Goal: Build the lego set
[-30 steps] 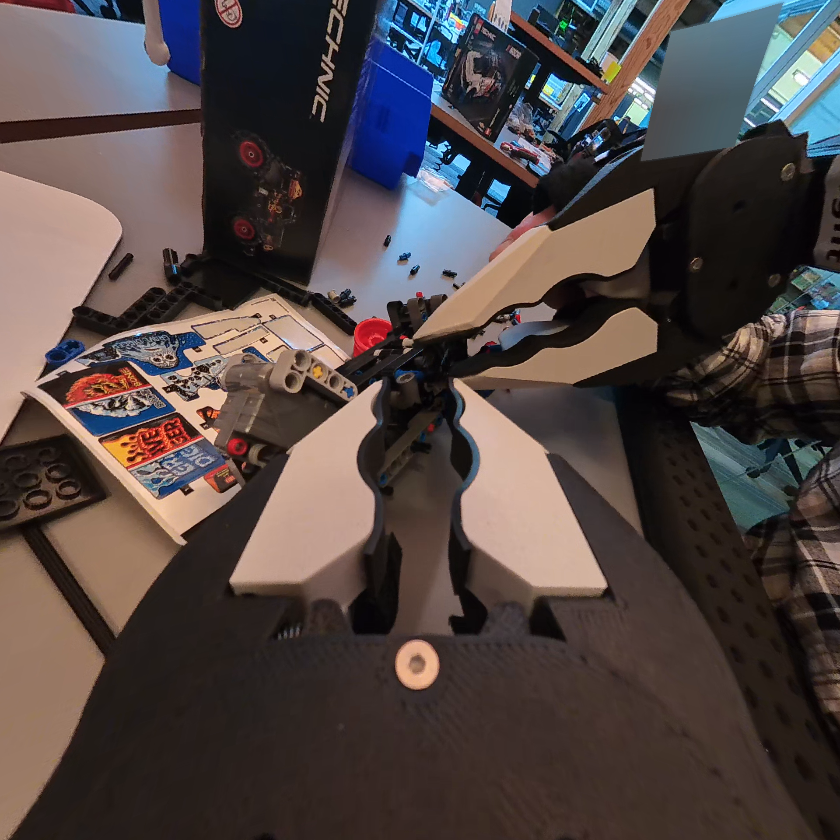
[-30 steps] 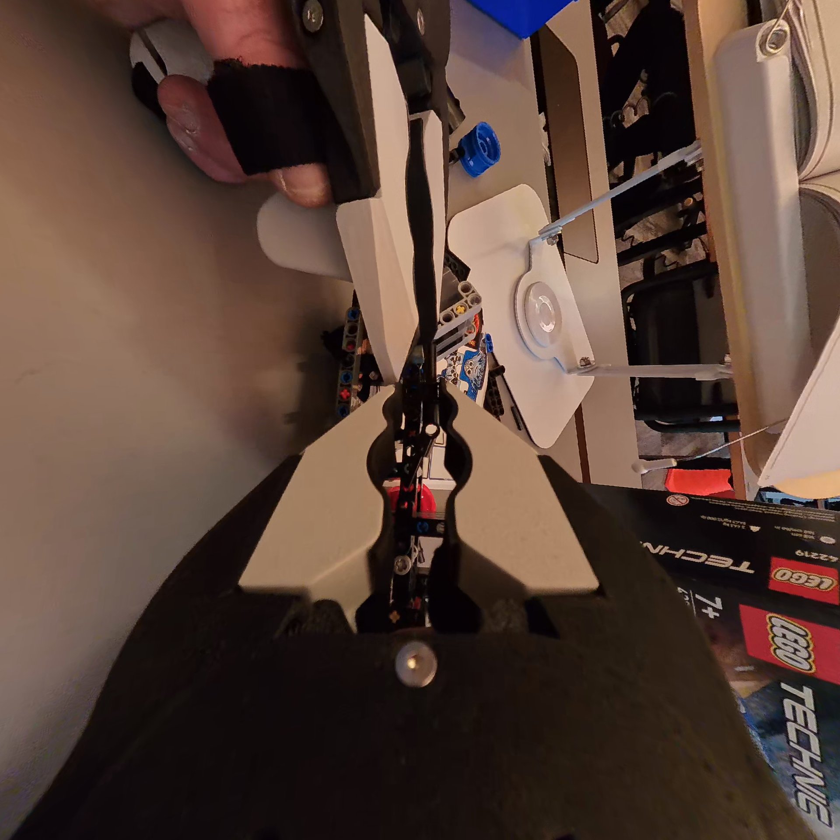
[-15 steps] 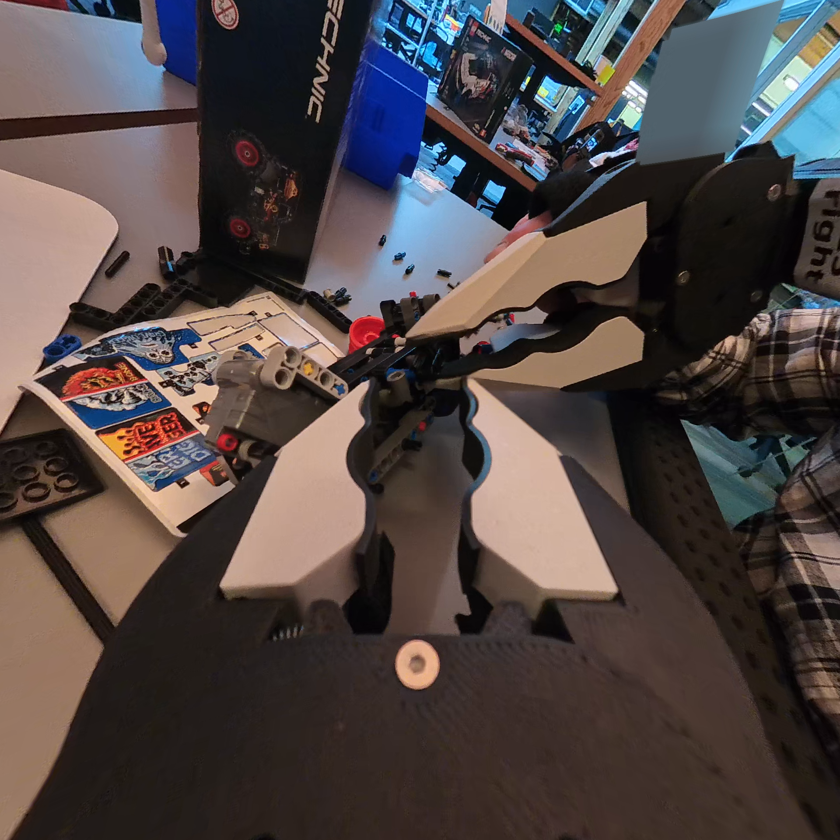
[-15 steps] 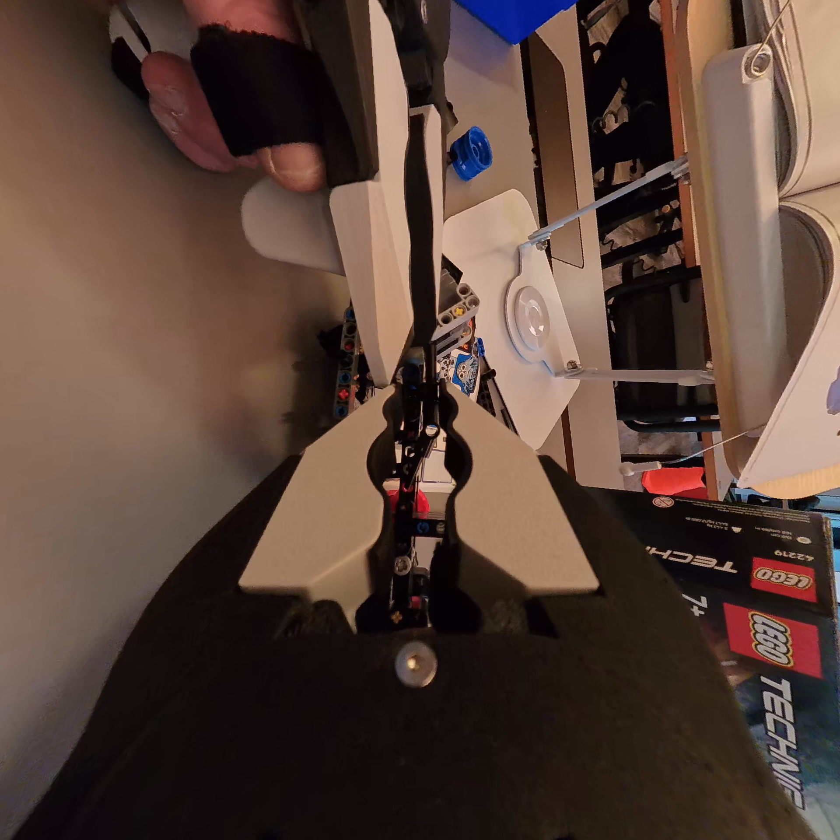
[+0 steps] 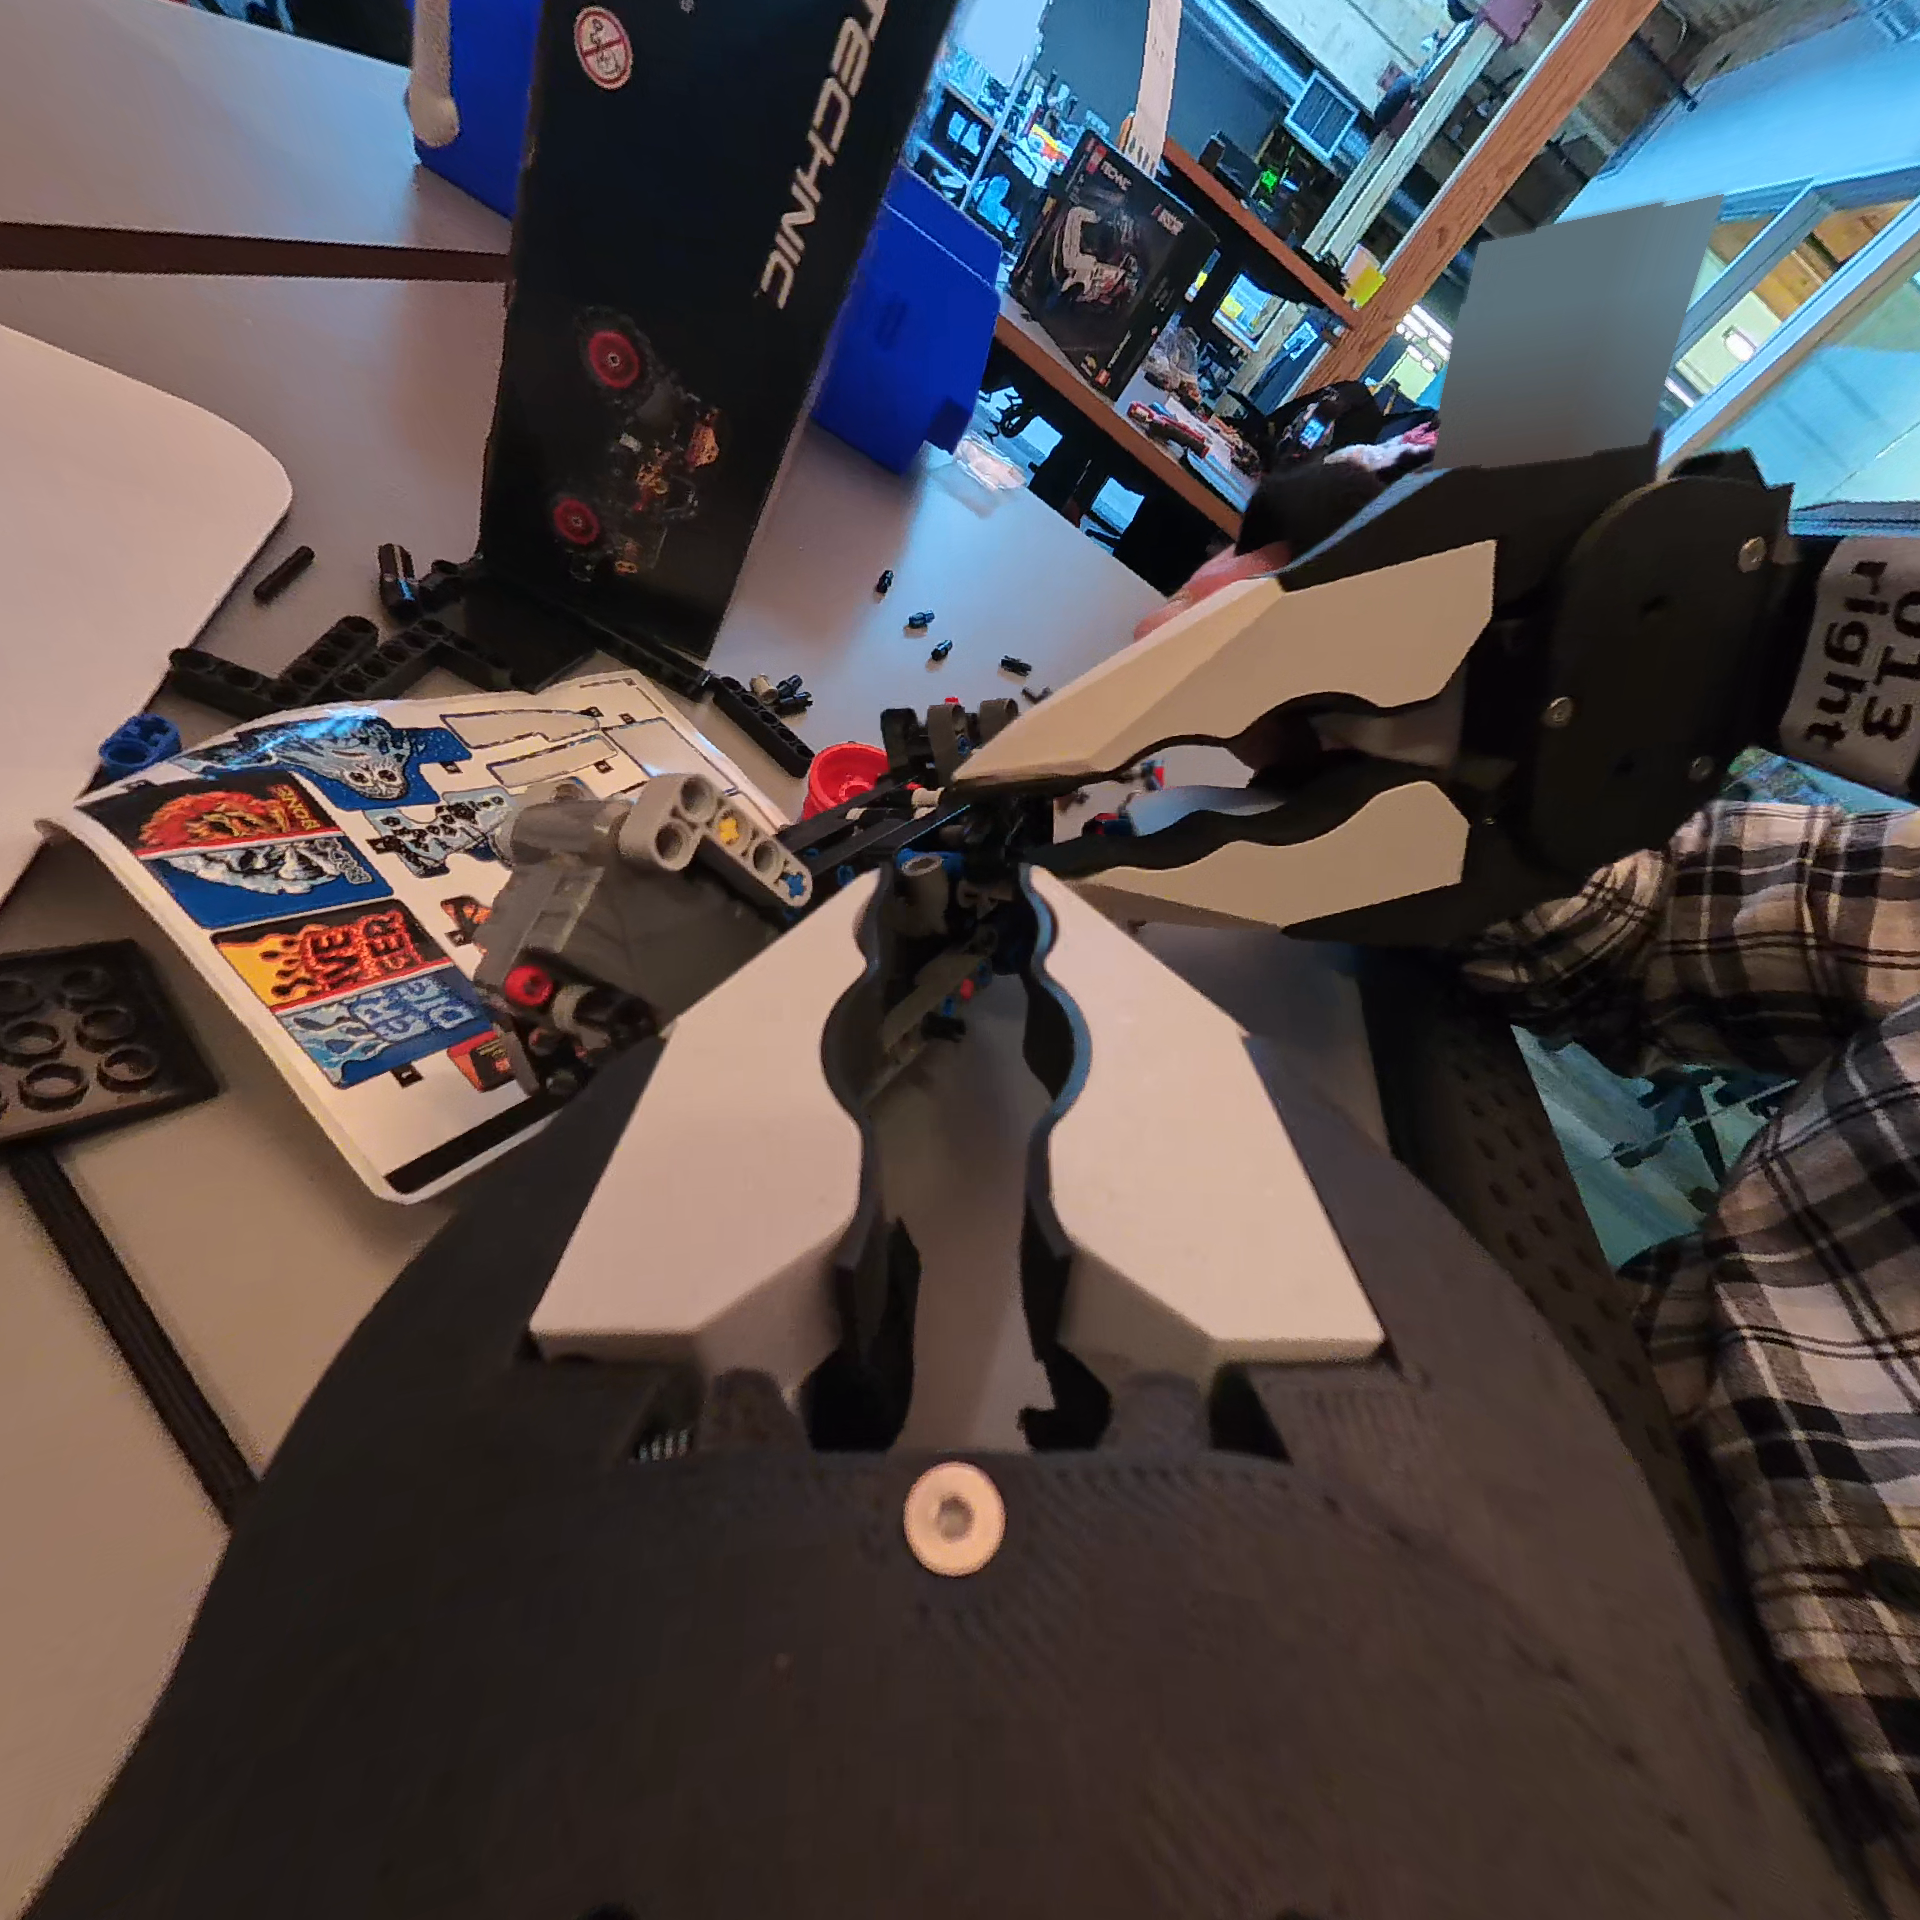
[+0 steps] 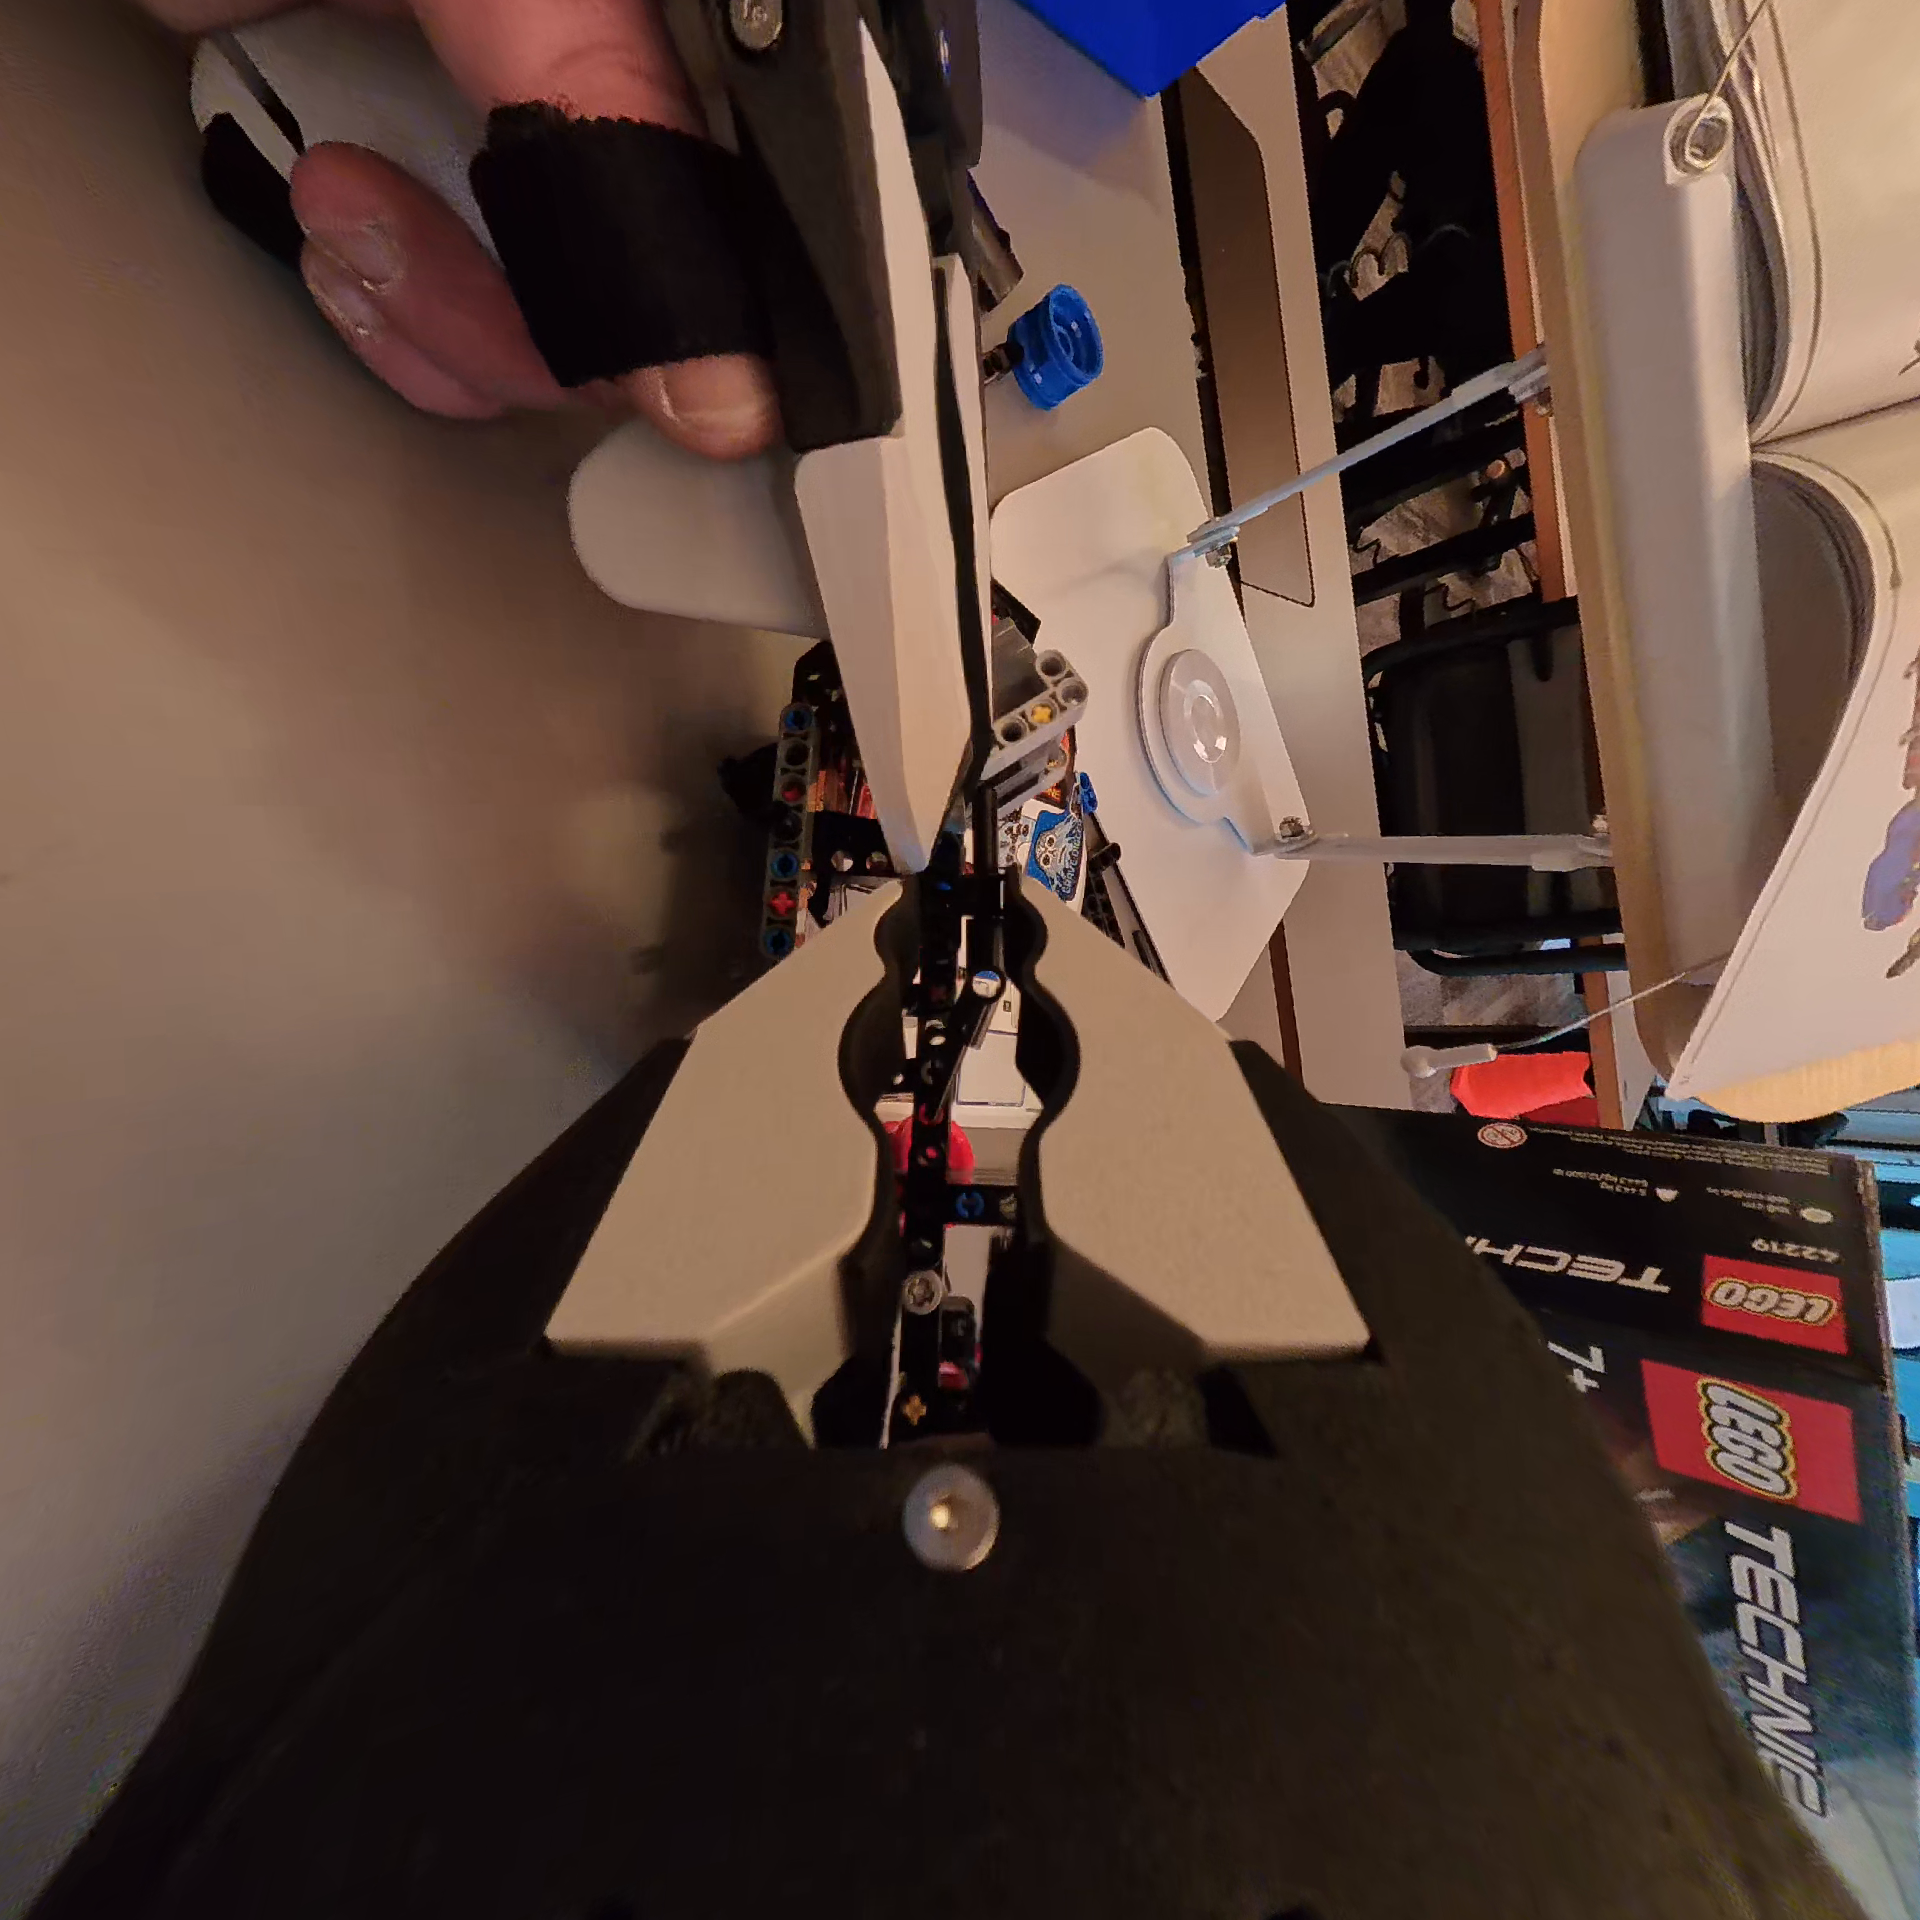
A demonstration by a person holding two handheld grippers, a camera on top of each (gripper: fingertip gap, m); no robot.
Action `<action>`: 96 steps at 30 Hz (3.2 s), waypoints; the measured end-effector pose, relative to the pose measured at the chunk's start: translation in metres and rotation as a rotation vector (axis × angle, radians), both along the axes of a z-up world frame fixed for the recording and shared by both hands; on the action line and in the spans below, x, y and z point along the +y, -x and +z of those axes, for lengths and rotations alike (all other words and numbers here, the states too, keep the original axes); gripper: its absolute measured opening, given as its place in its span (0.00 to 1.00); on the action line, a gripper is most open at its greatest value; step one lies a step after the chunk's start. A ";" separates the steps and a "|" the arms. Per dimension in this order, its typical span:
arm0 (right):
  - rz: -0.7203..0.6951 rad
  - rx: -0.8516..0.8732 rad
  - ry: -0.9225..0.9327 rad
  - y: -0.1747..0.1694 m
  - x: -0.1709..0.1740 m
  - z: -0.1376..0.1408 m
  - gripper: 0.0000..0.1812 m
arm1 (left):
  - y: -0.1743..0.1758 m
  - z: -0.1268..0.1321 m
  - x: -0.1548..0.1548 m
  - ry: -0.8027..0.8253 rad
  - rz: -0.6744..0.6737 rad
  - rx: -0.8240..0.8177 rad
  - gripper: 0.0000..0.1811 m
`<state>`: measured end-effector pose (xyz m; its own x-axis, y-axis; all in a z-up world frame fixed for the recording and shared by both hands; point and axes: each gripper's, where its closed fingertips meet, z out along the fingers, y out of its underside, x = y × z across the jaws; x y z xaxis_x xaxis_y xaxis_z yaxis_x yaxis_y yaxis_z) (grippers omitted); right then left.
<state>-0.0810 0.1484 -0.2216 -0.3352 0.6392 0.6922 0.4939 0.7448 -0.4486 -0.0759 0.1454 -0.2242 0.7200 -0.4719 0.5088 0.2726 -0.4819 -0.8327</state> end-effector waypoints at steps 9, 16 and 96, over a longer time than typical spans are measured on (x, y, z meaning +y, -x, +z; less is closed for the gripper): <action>-0.035 0.001 -0.063 0.001 0.001 0.001 0.07 | 0.001 -0.001 0.001 0.011 0.009 -0.008 0.12; -0.064 -0.001 -0.044 0.001 0.002 0.001 0.07 | 0.003 -0.003 0.003 0.026 0.014 -0.021 0.14; -0.158 -0.053 0.192 0.004 0.014 -0.001 0.07 | 0.033 -0.015 0.030 0.094 0.047 0.100 0.46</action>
<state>-0.0847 0.1626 -0.2225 -0.2530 0.8046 0.5373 0.6241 0.5601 -0.5448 -0.1091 0.1757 -0.2392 0.7898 -0.3899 0.4734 0.2145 -0.5475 -0.8088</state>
